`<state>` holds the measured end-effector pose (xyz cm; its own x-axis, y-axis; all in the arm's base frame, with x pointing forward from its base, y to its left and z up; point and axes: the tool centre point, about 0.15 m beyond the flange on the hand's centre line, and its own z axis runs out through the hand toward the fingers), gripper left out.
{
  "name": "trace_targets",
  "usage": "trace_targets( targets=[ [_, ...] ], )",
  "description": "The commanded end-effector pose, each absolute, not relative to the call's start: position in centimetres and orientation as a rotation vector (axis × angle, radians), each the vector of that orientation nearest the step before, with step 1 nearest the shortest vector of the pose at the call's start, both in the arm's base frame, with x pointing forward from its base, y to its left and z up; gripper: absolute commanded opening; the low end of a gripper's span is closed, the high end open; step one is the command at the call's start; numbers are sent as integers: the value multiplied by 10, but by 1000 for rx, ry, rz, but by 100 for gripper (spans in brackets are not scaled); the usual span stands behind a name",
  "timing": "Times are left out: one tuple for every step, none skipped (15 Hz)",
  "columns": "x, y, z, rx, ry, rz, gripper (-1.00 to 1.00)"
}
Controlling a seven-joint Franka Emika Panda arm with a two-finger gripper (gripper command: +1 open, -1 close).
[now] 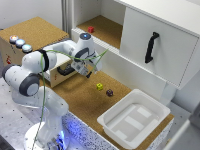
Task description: Put the yellow block on the table
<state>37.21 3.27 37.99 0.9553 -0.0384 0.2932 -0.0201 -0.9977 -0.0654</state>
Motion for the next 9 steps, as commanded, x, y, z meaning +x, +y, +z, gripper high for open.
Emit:
trace_targets(
  targets=[
    [388, 60, 369, -3151, 35, -148, -100],
    [384, 62, 365, -3196, 58, -141, -100],
    [381, 65, 362, -3193, 74, -117, -100],
    [378, 66, 360, -3197, 89, -112, -100],
    [375, 68, 357, -3212, 114, -111, -100],
    [374, 68, 352, -3199, 131, -102, -100],
    [374, 68, 347, -3154, 128, -77, -100],
    [373, 68, 342, -3155, 138, -72, -100],
    [372, 70, 336, -3150, 149, -53, -100]
  ],
)
